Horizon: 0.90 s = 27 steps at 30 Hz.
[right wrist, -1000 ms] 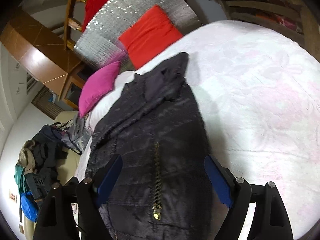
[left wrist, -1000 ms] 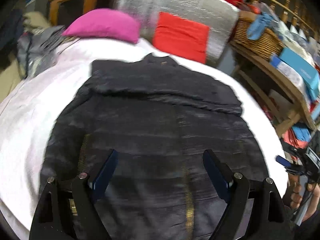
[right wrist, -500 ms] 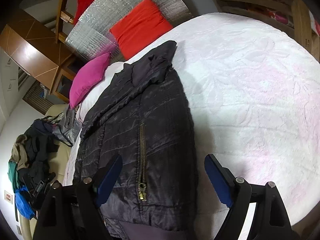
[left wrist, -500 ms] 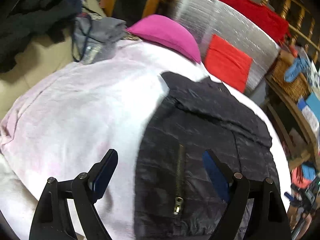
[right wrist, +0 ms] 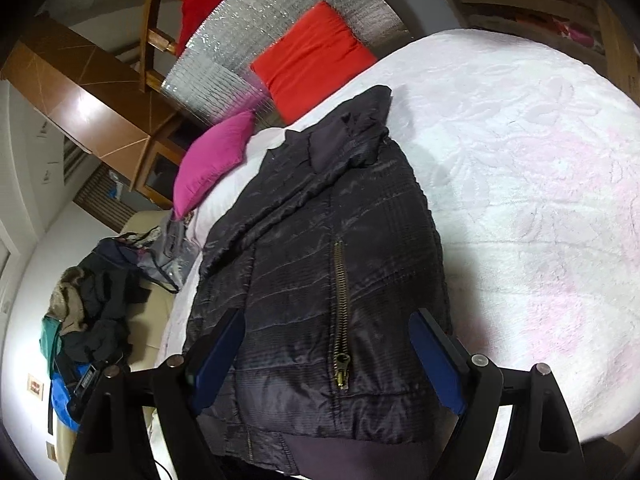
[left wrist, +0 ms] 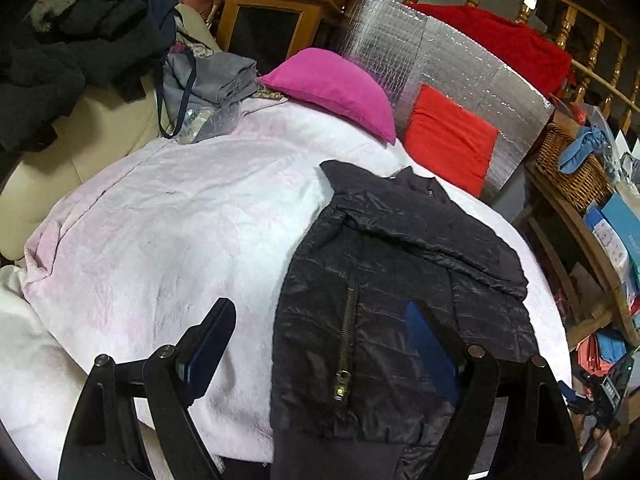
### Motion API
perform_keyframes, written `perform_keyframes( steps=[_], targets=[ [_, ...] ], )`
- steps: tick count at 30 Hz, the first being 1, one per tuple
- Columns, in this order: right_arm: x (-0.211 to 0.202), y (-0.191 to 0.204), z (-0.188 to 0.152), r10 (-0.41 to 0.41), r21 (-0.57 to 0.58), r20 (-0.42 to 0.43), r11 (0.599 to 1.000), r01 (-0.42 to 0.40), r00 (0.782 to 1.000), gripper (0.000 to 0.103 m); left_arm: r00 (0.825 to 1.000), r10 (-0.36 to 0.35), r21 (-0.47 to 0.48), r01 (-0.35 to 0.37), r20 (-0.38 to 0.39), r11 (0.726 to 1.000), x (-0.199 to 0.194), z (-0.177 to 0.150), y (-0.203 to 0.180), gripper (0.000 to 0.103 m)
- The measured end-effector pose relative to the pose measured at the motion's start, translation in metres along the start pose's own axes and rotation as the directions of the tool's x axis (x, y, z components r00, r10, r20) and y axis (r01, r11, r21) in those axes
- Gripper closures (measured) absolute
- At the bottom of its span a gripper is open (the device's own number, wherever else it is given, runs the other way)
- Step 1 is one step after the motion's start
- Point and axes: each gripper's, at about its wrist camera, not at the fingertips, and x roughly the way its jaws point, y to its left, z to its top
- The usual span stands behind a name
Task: Fold large clothes
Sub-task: 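Move both grippers down the jacket to its ribbed hem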
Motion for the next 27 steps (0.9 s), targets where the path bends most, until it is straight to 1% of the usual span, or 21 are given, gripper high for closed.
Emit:
perform_keyframes(
  steps=[3, 6, 8, 11, 13, 14, 16, 20, 24, 26, 27],
  targets=[
    [-0.003, 0.002, -0.003, 0.02, -0.004, 0.001, 1.0, -0.02, 1.0, 0.016, 1.0, -0.009, 0.043, 0.008, 0.022, 0.999, -0.013, -0.003, -0.014, 0.016],
    [-0.004, 0.003, -0.005, 0.031, 0.002, -0.001, 1.0, -0.031, 1.0, 0.016, 0.999, -0.008, 0.073, 0.005, 0.036, 0.997, -0.018, -0.004, -0.023, 0.015],
    [-0.003, 0.004, -0.006, 0.03, -0.004, -0.005, 1.0, -0.03, 1.0, 0.016, 0.999, -0.015, 0.049, 0.014, 0.035, 0.999, -0.017, -0.006, -0.024, 0.015],
    [0.0, 0.005, -0.009, 0.022, -0.009, -0.021, 1.0, -0.022, 1.0, 0.016, 0.998, -0.059, -0.022, 0.06, 0.032, 0.998, -0.009, -0.017, -0.026, 0.015],
    [0.002, 0.006, -0.01, 0.016, -0.019, -0.031, 1.0, -0.017, 0.999, 0.016, 0.997, -0.074, -0.035, 0.075, 0.026, 0.997, -0.005, -0.026, -0.029, 0.015],
    [0.002, 0.007, -0.01, 0.013, -0.024, -0.032, 1.0, -0.014, 0.999, 0.016, 0.997, -0.08, -0.031, 0.081, 0.011, 0.996, -0.001, -0.029, -0.031, 0.015],
    [-0.001, 0.008, -0.008, 0.017, -0.022, -0.018, 1.0, -0.017, 1.0, 0.016, 0.997, -0.079, -0.018, 0.079, -0.009, 0.997, 0.005, -0.032, -0.034, 0.015],
    [-0.008, 0.005, -0.007, 0.022, -0.002, 0.007, 1.0, -0.022, 1.0, 0.016, 0.998, -0.069, 0.013, 0.069, -0.003, 0.998, 0.007, -0.026, -0.035, 0.015],
    [-0.021, -0.004, -0.009, 0.028, 0.024, 0.041, 0.999, -0.028, 0.999, 0.016, 0.999, -0.034, 0.032, 0.035, -0.004, 0.999, 0.016, -0.017, -0.034, 0.015],
    [-0.022, -0.012, -0.009, 0.021, 0.041, 0.039, 0.999, -0.023, 0.999, 0.016, 0.999, -0.036, 0.034, 0.037, -0.016, 0.999, 0.024, -0.018, -0.037, 0.015],
    [-0.022, -0.015, -0.009, 0.015, 0.043, 0.036, 0.999, -0.016, 0.999, 0.016, 0.999, -0.026, 0.044, 0.027, -0.024, 0.999, 0.028, -0.02, -0.04, 0.015]
  ],
)
